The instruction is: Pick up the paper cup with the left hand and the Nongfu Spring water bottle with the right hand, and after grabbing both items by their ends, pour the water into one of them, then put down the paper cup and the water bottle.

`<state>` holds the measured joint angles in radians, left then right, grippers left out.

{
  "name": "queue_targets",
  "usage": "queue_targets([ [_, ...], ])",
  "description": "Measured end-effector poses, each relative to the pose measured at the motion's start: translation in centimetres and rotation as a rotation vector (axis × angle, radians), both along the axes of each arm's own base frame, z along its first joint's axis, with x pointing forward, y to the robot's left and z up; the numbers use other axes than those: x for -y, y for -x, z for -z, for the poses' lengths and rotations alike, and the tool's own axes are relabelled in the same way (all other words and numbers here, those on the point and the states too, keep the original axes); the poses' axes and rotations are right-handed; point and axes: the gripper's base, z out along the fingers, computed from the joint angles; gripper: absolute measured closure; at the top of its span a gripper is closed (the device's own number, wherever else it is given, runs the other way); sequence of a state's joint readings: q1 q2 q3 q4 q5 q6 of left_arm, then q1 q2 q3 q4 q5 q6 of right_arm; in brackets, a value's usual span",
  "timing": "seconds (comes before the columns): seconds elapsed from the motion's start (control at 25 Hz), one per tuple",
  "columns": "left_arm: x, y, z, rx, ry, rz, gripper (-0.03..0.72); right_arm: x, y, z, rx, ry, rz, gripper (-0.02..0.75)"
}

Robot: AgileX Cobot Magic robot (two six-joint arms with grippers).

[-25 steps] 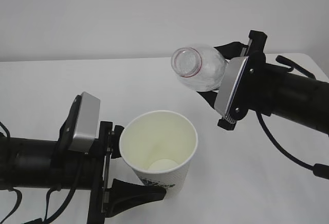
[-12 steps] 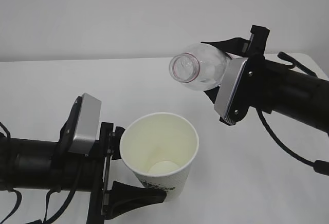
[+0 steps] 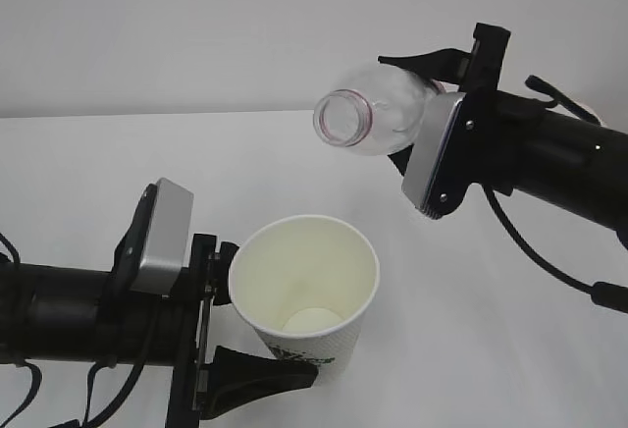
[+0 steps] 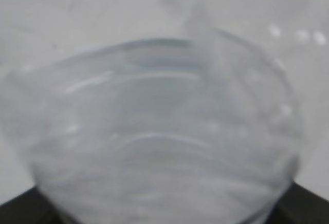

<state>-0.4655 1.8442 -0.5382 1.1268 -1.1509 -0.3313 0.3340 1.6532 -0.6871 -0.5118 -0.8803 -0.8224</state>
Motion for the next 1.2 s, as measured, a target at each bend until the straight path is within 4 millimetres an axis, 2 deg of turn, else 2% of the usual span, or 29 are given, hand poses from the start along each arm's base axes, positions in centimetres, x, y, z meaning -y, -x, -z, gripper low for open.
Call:
queue_targets([
  [0.68, 0.0, 0.0, 0.0, 0.0, 0.0, 0.0, 0.133, -0.06, 0.02, -0.07, 0.093, 0.096, -0.015, 0.24],
  [1.2, 0.0, 0.0, 0.0, -0.025, 0.002, -0.006, 0.133, -0.24, 0.18, -0.8, 0.197, 0.089, -0.037, 0.24],
])
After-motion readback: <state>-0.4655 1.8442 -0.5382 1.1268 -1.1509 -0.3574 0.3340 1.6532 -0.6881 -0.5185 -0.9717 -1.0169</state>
